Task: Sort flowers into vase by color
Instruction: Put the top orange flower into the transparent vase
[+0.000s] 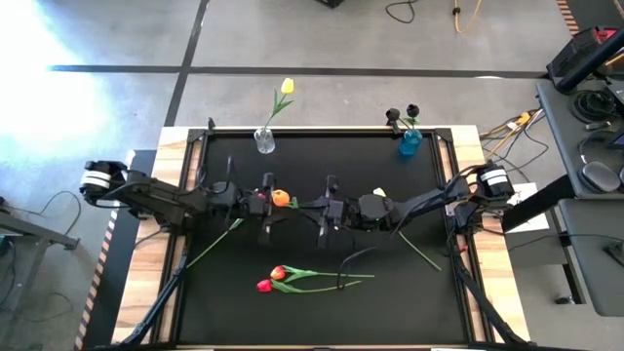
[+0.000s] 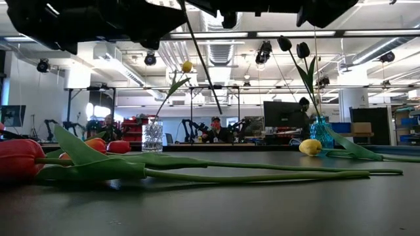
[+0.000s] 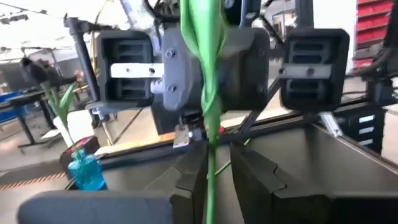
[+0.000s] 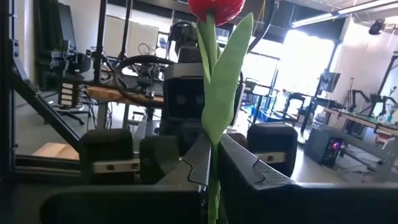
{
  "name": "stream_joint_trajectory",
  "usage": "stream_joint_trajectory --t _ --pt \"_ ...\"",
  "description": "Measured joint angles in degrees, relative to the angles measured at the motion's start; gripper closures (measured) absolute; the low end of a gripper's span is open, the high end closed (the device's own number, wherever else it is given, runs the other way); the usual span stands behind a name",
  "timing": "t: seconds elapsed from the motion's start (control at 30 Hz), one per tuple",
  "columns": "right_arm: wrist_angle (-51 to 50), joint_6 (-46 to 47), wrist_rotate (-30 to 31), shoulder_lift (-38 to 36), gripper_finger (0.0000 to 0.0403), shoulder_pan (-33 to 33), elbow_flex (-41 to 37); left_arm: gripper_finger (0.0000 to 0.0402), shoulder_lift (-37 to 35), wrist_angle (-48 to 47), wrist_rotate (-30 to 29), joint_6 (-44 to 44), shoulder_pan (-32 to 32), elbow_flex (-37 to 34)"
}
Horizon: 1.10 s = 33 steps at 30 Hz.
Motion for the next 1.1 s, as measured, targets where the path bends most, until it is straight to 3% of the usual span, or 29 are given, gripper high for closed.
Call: stream_joint_trajectory --t 0.43,0.57,1.1 --pt "1.74 -1.81 -0.46 0.02 0.039 0.26 0.0 0.0282 -1.6 4.41 1.07 -1.38 0.76 -1.92" --pt "2.97 -2.67 -0.46 0.04 0.039 0.26 0.0 0.0281 -1.3 6.03 5.48 -2.01 0.67 -1.93" --pt "4.25 -2.77 -1.11 0.13 0.039 0.26 0.0 0.0288 1.59 5.84 5.5 -3.42 0.8 2.44"
